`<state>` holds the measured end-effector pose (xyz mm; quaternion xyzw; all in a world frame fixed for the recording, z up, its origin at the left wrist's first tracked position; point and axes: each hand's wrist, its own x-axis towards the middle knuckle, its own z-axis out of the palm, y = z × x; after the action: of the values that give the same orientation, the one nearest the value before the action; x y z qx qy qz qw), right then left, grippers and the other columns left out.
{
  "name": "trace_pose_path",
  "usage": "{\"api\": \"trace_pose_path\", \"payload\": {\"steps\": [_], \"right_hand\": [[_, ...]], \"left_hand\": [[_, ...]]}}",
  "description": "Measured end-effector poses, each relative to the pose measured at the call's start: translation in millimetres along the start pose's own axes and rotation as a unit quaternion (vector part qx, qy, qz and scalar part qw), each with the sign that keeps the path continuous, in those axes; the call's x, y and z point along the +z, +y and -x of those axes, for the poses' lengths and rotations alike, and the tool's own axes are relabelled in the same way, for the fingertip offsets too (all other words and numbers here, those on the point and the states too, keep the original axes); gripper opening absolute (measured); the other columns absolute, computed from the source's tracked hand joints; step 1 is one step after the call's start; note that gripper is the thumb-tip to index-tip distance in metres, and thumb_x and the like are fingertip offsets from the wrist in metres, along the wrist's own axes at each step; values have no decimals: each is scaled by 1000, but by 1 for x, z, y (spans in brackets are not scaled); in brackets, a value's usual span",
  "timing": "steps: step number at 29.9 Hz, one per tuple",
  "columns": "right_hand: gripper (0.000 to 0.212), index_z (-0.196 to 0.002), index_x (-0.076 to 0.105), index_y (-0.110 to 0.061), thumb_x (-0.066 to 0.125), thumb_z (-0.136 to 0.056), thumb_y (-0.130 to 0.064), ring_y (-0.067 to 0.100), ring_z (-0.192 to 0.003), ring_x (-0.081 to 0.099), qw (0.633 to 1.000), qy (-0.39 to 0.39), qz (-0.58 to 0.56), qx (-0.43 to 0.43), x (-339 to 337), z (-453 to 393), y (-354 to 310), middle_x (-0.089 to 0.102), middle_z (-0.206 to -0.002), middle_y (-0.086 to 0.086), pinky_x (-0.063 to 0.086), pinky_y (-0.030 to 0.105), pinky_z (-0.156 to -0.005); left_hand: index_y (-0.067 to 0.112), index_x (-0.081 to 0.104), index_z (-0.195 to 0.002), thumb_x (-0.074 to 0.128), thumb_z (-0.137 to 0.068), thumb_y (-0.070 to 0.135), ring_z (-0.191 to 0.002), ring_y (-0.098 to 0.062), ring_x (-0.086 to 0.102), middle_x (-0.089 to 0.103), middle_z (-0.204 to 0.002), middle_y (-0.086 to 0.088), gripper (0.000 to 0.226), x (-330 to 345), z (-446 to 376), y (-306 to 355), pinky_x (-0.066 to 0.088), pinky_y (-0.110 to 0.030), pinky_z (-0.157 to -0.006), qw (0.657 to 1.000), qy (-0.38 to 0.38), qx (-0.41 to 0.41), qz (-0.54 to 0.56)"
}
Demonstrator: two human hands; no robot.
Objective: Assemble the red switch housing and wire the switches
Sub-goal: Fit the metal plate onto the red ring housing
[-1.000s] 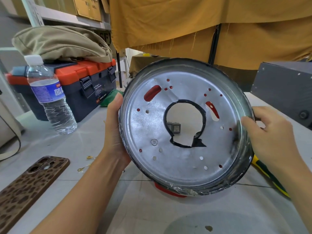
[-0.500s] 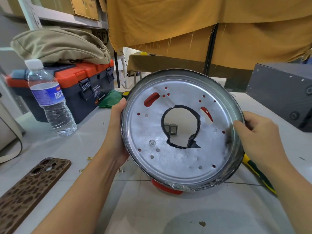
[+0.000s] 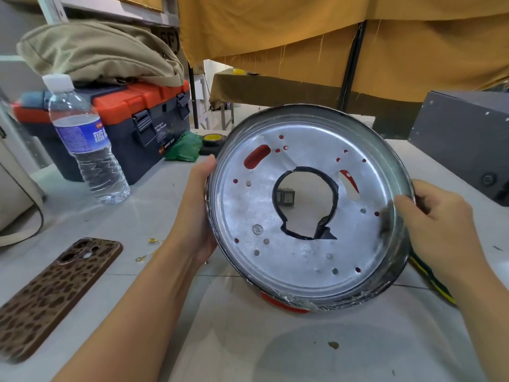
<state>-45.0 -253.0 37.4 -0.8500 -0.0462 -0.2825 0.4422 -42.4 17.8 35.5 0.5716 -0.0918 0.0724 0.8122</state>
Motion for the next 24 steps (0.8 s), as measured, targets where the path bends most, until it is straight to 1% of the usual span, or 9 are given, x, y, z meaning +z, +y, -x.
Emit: {"api": "trace_pose_path", "payload": {"steps": [2, 4, 5, 7, 13, 18, 22, 24], "right_hand": [[16, -70, 57, 4, 50, -83, -2, 43, -60, 47, 1000, 2, 6, -2, 0, -1, 0, 54, -64, 28, 43, 41, -56], [15, -72, 58, 3, 50, -84, -3, 44, -62, 52, 1000, 1, 5, -2, 0, -3, 1, 56, -65, 29, 47, 49, -58], [16, -73, 59, 4, 50, -84, -3, 45, -62, 52, 1000, 1, 8, -3, 0, -3, 1, 55, -65, 29, 47, 51, -58], [16, -73, 58, 5, 50, -84, -4, 46, -63, 50, 1000, 2, 17, -4, 0, -5, 2, 54, -64, 30, 46, 51, -58], [15, -73, 60, 0, 51, -82, -6, 48, -64, 52, 1000, -1, 3, 19, -2, -5, 5, 58, -69, 31, 49, 56, -59], [17, -73, 60, 2, 51, -83, -8, 44, -62, 55, 1000, -8, 17, 21, -7, -5, 7, 59, -70, 32, 50, 55, -60], [17, -74, 60, 3, 51, -83, -7, 44, -62, 55, 999, -11, 25, 19, -7, -5, 9, 59, -70, 31, 50, 53, -59], [17, -73, 61, 1, 51, -83, -7, 43, -62, 55, 999, -8, 30, 16, -7, -5, 11, 59, -70, 31, 50, 51, -59]], "left_hand": [[28, 75, -80, 35, -93, 44, -76, -11, 70, 74, -82, 5, 45, -1, 1, 1, 55, -26, -61, 1000, -13, 10, 6], [28, 76, -80, 33, -94, 43, -75, -10, 70, 74, -81, 5, 47, -1, 1, 2, 54, -24, -59, 1000, -16, 15, 6], [28, 75, -80, 34, -94, 43, -74, -10, 70, 74, -80, 5, 47, 0, 1, 2, 54, -24, -59, 1000, -16, 18, 1], [28, 75, -77, 35, -92, 43, -72, -9, 69, 73, -77, 5, 45, 1, 1, 2, 54, -24, -58, 1000, -14, 22, -8], [28, 73, -74, 38, -91, 44, -70, -11, 68, 72, -76, 3, 42, 1, 1, -1, 55, -24, -58, 1000, 2, 3, -18], [25, 67, -68, 38, -91, 42, -61, -9, 63, 67, -67, 4, 40, 1, 2, -4, 53, -23, -54, 999, 18, -11, -28], [27, 65, -63, 37, -92, 41, -57, -8, 61, 64, -63, 6, 43, 3, 2, -6, 51, -23, -51, 999, 18, -20, -27], [26, 66, -66, 35, -93, 39, -59, -9, 62, 66, -65, 5, 44, 3, 1, -7, 51, -23, -53, 999, 15, -20, -29]]}}
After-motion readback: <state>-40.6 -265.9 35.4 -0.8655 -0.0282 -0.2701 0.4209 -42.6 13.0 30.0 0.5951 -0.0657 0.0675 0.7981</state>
